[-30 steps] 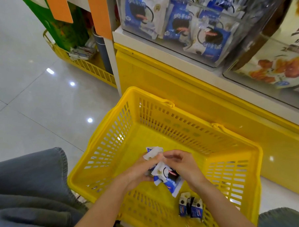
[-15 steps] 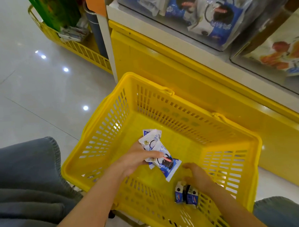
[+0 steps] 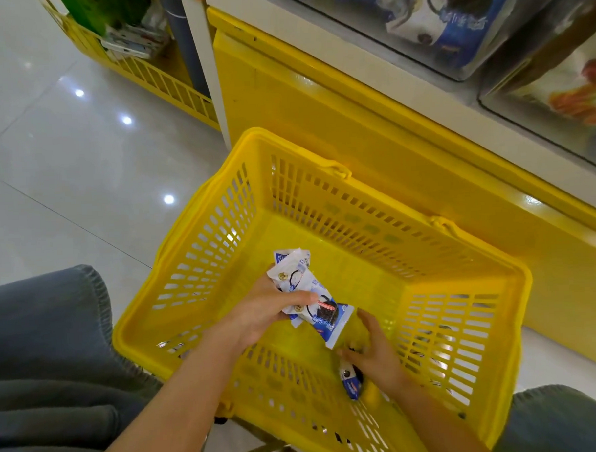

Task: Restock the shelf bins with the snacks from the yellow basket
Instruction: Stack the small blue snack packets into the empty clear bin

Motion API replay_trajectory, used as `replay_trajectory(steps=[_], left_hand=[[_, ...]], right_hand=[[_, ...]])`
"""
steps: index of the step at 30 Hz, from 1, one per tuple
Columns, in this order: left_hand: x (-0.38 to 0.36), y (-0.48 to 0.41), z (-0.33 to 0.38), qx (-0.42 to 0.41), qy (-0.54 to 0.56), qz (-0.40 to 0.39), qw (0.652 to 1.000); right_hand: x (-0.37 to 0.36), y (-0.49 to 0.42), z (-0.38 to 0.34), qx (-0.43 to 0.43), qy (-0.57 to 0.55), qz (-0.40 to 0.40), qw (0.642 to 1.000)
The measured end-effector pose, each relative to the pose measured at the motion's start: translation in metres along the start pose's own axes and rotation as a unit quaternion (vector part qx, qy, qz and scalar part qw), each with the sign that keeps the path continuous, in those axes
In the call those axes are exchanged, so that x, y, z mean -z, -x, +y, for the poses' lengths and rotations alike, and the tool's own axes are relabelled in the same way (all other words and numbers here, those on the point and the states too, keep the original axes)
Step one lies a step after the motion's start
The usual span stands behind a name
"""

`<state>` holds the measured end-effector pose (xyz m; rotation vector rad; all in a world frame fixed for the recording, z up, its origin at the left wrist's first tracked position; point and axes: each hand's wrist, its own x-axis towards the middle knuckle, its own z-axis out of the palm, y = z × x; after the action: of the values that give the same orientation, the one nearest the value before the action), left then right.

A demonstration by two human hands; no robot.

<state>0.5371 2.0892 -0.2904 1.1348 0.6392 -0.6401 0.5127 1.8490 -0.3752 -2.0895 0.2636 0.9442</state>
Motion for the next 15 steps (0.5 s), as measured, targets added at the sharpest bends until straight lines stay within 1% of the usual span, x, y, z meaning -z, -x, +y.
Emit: replay_trajectory(steps=[2,3,4,6,8,11,14,15], left_hand=[[0.001,-0.001,-0.001,-0.001,0.002,0.003,1.000],[0.001,-0.002,-0.001,-0.002,0.007,0.004,1.000],[0.001,-0.002,-0.001,-0.003,0.012,0.008,1.000],[0.002,-0.002,-0.001,-0.002,0.016,0.012,1.000],[0.003,-0.002,-0.001,0.002,0.022,0.013,1.000],[0.004,0.000,-0.004,0.006,0.022,0.016,1.000],[0.007,0.001,-0.006,0.009,0.018,0.027,0.999],[0.008,0.002,-0.006,0.011,0.017,0.031,0.999]], right_hand=[[-0.002,0.000,0.003,-0.048,0.052,0.063,0.996],[-0.002,0.001,0.008,-0.078,0.087,0.066,0.991],[-0.002,0.003,0.012,-0.104,0.124,0.047,0.986],[-0.004,0.006,0.018,-0.126,0.223,-0.006,0.967],[-0.009,0.005,0.018,-0.123,0.311,-0.023,0.942],[-0.022,0.003,0.013,-0.115,0.347,-0.019,0.931],[-0.026,0.001,0.013,-0.092,0.399,-0.011,0.912],[-0.025,-0.001,0.015,-0.083,0.402,-0.013,0.912]])
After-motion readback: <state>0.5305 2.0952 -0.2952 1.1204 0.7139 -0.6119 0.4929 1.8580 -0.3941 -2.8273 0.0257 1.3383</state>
